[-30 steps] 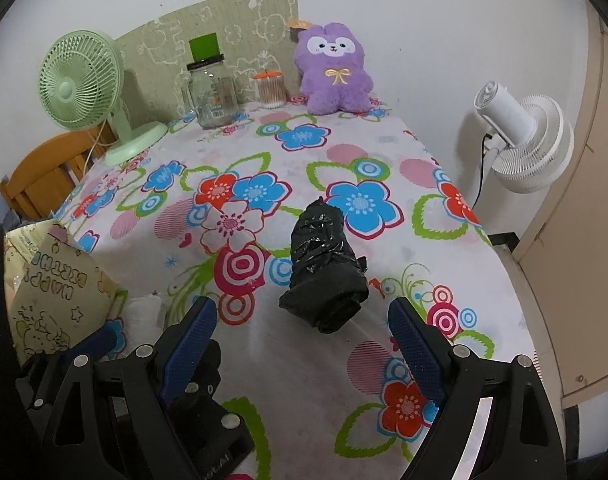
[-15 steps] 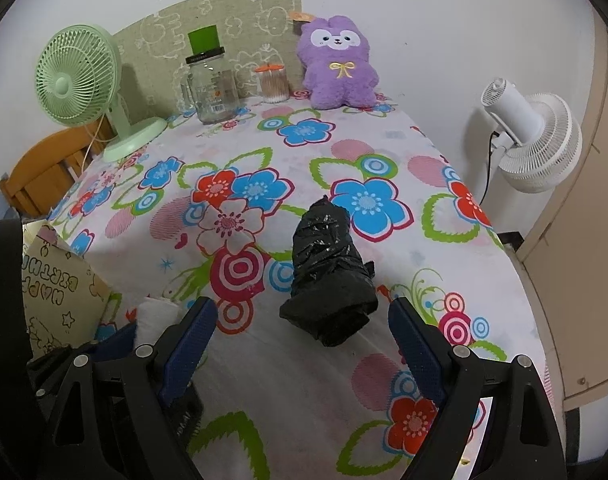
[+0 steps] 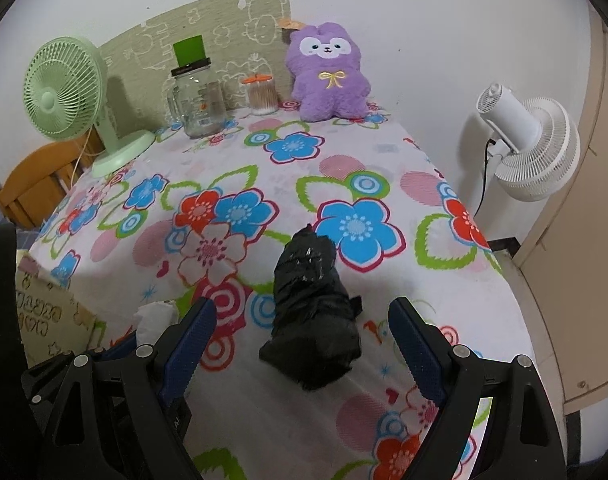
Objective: Organize soft objects
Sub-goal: 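Grasp the white-and-striped cloth roll with the left gripper while the right gripper moves to the black bag, then close the right gripper on the black plastic bag while the left gripper holds the cloth roll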
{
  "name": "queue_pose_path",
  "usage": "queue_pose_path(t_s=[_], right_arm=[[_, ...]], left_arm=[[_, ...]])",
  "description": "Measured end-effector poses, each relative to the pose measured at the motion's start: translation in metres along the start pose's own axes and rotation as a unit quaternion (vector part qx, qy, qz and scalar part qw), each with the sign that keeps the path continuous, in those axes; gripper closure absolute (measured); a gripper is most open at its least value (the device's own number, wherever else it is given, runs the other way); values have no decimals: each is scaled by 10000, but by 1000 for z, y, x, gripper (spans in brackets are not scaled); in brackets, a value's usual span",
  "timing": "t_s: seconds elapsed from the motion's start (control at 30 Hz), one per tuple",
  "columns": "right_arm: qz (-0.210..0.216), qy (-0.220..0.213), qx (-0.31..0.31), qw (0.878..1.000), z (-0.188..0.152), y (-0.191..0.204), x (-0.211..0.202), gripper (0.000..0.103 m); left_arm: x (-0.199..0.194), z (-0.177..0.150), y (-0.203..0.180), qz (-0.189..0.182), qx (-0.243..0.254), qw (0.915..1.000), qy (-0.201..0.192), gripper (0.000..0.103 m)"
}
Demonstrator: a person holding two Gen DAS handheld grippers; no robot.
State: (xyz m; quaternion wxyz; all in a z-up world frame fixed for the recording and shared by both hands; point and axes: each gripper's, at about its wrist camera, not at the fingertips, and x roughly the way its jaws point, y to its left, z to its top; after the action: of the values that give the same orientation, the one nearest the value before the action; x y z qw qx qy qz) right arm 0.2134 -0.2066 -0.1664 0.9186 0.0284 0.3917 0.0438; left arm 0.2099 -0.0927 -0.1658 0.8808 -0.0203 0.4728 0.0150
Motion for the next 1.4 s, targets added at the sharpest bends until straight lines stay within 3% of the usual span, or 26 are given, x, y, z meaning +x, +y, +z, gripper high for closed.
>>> queue_pose_path(t_s=[0.3,0.53,0.77,1.4], right_arm=[[-24,202,-94,9997,11,2,24,14],[21,495,-129,9987,10,5,38,55],[25,512,-113,9986,7,5,34,61],[68,297,2,9995,-7,6,-12,62]], left_arm=[[5,7,-4,-18,187,9998,-37,83],[5,7,-4,-8,280,9996,-72,83],[3,4,-6,-106,336,9994,-19,83],[-33,-12,-6,-241,505,9983,-160,83]])
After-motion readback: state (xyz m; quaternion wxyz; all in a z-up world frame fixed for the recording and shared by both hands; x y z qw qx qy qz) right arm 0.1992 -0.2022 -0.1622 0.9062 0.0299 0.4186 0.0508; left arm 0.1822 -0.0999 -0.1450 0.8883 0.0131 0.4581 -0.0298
